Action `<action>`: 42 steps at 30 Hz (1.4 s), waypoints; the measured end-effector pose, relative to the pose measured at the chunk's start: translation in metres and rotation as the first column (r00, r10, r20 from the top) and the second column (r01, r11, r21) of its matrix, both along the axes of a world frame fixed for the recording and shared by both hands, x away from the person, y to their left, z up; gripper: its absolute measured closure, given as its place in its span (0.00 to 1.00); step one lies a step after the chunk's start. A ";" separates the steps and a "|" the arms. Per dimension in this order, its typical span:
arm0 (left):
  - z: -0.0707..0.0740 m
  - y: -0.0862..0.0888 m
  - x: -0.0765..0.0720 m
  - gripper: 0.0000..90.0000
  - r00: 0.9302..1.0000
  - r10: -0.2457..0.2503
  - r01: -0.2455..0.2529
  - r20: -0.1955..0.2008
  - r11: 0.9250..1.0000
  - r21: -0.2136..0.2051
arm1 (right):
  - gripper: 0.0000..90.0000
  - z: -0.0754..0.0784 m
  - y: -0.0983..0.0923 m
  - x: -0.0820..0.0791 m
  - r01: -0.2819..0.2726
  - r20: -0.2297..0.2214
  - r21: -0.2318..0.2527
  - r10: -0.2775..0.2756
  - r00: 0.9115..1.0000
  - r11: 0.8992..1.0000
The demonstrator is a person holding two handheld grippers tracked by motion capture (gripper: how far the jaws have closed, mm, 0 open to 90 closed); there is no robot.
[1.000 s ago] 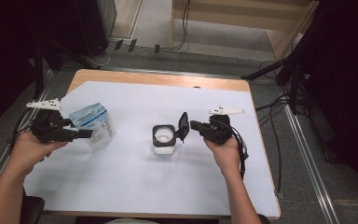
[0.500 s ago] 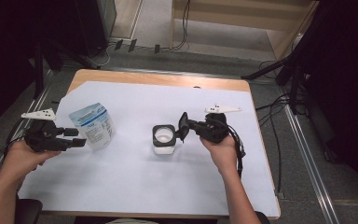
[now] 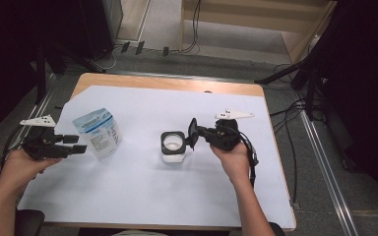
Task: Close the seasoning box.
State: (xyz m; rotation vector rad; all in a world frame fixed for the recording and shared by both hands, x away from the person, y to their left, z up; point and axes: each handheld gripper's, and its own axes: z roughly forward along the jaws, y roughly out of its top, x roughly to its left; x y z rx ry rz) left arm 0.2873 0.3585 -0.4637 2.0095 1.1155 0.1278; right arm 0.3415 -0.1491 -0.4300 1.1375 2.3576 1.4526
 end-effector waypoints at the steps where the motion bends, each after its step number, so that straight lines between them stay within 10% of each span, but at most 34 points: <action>1: -0.001 0.001 0.000 0.43 1.000 0.009 -0.009 -0.001 1.000 0.004 | 1.00 0.000 0.000 0.000 -0.001 0.000 0.002 0.001 1.000 1.000; 42: -0.004 0.011 0.003 0.44 0.997 0.071 -0.071 0.004 0.997 -0.019 | 1.00 -0.011 0.025 -0.005 -0.066 -0.024 -0.025 0.066 0.998 0.997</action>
